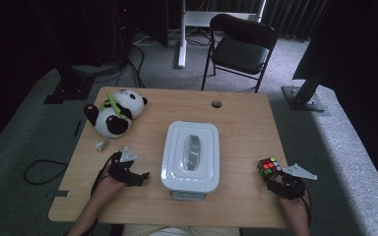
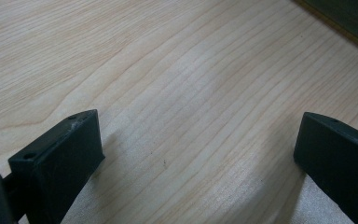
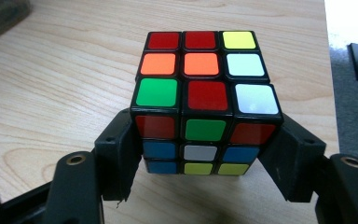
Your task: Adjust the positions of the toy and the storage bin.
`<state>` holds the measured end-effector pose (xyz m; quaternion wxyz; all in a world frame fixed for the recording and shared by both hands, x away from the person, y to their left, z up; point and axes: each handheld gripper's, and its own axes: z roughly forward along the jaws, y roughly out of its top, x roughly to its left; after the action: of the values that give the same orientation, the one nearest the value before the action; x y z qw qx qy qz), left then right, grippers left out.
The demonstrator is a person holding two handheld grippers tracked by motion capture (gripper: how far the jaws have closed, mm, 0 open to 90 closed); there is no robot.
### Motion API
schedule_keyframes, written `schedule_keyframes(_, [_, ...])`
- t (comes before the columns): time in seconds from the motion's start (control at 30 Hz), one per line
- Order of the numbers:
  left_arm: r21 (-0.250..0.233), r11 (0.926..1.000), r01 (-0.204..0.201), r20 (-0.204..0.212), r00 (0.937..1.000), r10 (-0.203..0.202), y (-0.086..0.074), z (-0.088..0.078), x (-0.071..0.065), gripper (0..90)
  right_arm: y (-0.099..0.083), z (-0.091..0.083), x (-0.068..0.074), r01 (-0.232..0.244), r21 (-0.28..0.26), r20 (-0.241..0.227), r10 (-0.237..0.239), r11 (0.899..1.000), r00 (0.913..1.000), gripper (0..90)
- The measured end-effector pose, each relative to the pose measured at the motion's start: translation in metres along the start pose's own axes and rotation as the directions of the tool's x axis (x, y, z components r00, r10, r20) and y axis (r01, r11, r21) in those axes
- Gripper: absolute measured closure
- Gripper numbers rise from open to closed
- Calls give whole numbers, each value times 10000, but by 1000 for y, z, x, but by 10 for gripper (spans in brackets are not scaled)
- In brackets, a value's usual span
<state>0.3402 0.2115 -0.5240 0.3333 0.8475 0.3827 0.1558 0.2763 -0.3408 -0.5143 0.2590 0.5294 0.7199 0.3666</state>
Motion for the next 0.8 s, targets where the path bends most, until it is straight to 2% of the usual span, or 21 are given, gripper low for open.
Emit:
schedule_keyframes(0.23, [3,10000,-7,-4,10000,7,0,0,0,17,-4,0,-5,-288,-23,-229,287,9996,9993,327])
schedule_keyframes(0.37, [4,10000,-42,21,10000,42,0,0,0,17,-2,-5,-6,-367,-335,-174,362,9988,9992,222])
schedule_keyframes(0.5, [6,10000,-43,24,10000,43,0,0,0,17,3,-11,-7,-388,-712,-205,375,9967,9991,202])
schedule_keyframes(0.63, [23,10000,-65,28,10000,65,0,0,0,17,10,-14,-5,-339,-898,-457,298,9954,9985,135])
schedule_keyframes(0.8, [13,10000,-34,19,10000,34,0,0,0,17,19,-14,-4,-382,-932,-764,311,9949,9966,123])
